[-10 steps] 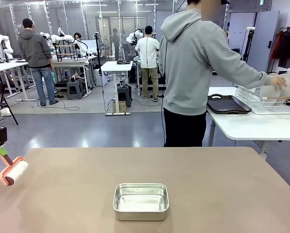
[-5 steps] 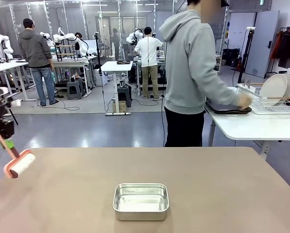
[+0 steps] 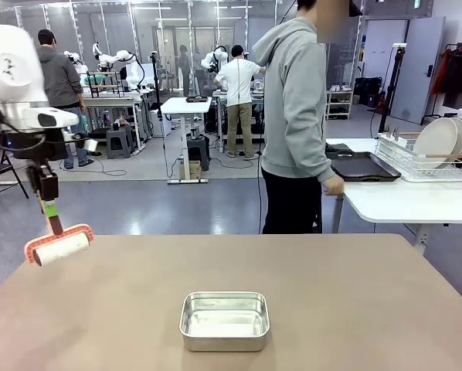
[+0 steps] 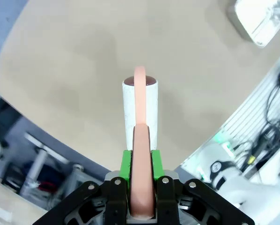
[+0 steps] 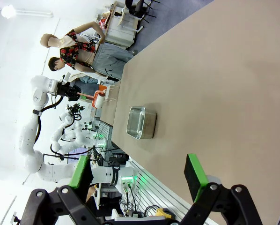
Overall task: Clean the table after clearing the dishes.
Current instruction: Place the Lint Roller back on top of the Airtight Container.
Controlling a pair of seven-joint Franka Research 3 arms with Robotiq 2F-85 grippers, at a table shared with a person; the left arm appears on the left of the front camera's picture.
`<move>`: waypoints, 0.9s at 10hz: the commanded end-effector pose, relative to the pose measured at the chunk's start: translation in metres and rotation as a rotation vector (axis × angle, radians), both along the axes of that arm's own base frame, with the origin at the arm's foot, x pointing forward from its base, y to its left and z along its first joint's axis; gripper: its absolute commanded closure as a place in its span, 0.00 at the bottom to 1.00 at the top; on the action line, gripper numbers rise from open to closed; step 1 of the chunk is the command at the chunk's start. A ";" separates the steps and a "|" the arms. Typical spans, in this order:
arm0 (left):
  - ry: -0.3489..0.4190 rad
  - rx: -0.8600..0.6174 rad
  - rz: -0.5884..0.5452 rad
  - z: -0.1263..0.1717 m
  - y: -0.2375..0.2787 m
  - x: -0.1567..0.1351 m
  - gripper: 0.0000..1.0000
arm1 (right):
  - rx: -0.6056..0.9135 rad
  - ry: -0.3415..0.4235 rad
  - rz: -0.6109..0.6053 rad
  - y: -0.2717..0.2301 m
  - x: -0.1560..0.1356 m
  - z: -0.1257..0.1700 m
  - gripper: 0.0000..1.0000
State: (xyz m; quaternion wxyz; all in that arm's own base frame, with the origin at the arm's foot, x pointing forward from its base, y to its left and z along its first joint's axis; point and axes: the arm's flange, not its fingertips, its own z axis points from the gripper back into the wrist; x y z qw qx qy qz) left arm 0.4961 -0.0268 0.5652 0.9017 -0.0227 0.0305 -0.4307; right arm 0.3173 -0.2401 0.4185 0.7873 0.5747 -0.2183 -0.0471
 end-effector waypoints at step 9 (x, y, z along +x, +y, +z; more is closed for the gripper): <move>-0.071 0.040 -0.675 0.024 -0.160 -0.058 0.79 | -0.007 -0.006 -0.006 0.000 -0.001 0.002 0.00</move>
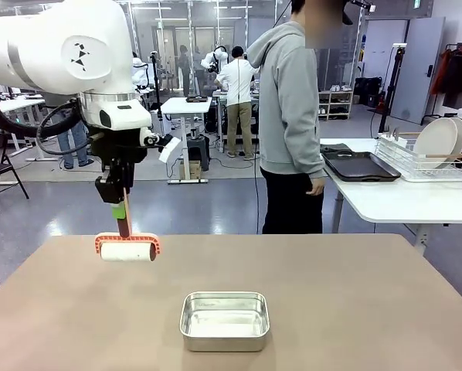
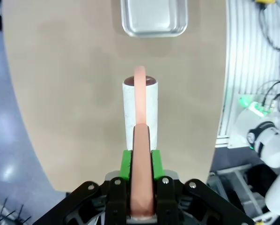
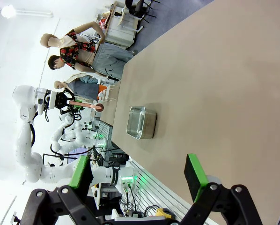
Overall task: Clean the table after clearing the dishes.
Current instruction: Place the Lint Roller back on top of the Airtight Container.
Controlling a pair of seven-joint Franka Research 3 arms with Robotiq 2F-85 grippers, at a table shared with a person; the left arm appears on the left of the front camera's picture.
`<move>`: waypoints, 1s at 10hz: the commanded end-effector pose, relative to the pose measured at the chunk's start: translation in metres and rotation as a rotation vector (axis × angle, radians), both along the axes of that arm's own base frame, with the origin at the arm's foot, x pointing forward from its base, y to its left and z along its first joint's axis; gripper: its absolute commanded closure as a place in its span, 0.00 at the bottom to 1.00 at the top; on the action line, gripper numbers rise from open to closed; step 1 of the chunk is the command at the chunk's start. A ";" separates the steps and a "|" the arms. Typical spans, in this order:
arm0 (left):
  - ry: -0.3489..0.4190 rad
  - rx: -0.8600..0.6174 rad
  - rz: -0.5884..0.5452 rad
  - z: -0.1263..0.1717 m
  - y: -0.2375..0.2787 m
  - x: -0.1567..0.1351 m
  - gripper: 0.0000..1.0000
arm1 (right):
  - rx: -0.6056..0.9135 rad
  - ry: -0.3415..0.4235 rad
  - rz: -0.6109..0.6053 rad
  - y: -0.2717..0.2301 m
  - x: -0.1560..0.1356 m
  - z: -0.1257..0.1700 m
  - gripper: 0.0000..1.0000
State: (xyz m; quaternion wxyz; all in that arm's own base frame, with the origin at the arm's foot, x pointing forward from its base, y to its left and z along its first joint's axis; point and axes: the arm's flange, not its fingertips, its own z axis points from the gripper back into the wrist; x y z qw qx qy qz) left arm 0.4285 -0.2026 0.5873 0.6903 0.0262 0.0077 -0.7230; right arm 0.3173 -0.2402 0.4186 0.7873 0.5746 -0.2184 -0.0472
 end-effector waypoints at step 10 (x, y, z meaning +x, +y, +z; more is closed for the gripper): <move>0.074 -0.070 -0.027 -0.021 -0.074 -0.009 0.79 | -0.007 -0.006 -0.006 0.000 -0.001 0.002 0.00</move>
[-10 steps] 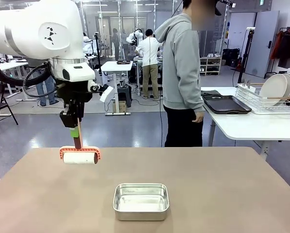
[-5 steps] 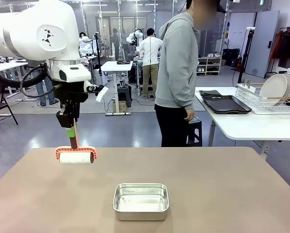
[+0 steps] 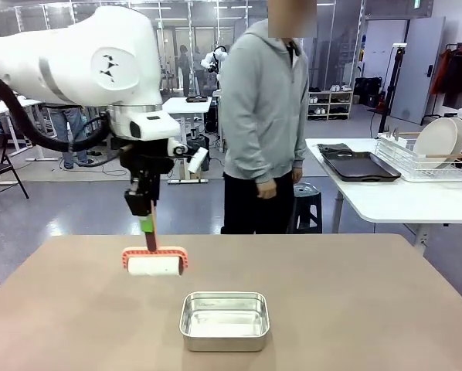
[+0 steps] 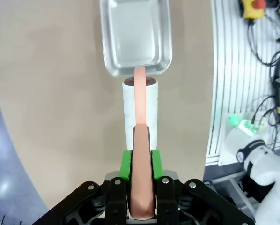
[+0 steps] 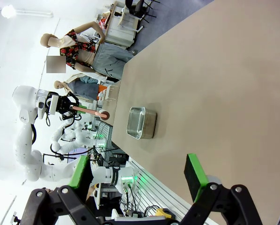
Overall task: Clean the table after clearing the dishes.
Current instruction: Place the Lint Roller back on top of the Airtight Container.
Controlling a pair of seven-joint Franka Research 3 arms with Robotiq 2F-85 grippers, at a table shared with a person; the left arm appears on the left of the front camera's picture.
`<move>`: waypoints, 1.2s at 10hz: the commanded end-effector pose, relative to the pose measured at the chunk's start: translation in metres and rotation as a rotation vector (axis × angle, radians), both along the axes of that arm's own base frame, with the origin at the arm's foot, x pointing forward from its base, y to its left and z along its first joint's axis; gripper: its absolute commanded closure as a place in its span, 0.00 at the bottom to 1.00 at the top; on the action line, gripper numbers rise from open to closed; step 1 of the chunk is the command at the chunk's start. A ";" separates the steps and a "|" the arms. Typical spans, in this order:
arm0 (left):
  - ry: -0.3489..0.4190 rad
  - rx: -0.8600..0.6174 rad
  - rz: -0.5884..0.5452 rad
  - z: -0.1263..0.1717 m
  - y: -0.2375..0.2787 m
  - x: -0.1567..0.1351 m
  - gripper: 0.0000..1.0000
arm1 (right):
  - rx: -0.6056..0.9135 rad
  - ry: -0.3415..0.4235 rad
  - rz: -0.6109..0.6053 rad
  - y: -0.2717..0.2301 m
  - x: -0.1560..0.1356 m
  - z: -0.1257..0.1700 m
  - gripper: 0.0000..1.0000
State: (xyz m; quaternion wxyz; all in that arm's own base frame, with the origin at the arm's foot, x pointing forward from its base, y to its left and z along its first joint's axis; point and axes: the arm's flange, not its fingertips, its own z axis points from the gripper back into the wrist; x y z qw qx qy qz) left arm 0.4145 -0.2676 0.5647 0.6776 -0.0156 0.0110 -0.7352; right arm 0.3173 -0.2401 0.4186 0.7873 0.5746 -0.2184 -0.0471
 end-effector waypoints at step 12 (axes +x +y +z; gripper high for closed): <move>0.103 -0.005 -0.106 -0.088 -0.120 0.043 0.79 | -0.006 -0.006 -0.006 0.000 -0.001 0.002 0.00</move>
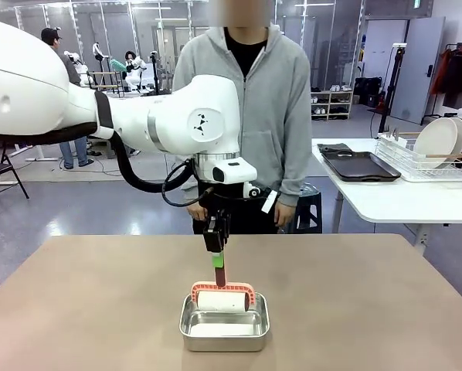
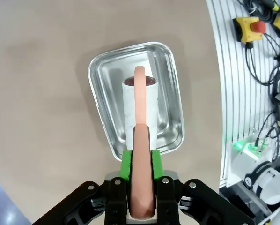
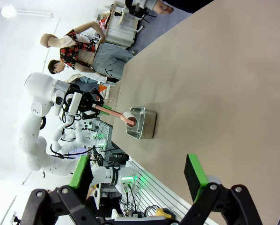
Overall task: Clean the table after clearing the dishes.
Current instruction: Place the Lint Roller back on top of the Airtight Container.
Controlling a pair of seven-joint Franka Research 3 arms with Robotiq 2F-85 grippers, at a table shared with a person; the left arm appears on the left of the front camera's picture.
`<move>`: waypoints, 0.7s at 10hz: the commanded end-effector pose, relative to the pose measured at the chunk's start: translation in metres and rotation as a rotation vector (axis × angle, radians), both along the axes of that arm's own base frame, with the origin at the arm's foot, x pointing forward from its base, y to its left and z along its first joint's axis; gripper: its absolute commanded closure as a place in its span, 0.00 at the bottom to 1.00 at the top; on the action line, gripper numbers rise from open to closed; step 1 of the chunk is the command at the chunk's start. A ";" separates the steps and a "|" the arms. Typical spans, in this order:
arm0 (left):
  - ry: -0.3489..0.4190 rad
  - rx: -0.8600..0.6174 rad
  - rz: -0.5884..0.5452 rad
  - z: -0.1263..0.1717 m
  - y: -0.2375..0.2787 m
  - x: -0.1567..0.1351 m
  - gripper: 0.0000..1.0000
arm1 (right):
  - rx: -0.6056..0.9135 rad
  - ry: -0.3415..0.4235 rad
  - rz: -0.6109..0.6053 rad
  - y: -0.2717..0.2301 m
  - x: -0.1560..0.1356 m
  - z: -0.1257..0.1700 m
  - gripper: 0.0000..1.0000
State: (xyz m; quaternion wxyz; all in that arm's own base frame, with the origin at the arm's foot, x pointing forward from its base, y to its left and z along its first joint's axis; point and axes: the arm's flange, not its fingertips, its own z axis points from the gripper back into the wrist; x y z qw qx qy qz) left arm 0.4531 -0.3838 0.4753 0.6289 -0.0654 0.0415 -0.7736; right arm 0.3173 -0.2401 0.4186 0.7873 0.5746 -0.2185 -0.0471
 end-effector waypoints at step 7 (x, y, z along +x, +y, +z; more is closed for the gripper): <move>-0.018 0.080 0.111 -0.040 -0.009 0.037 0.79 | -0.006 -0.006 -0.006 0.000 -0.001 0.002 0.00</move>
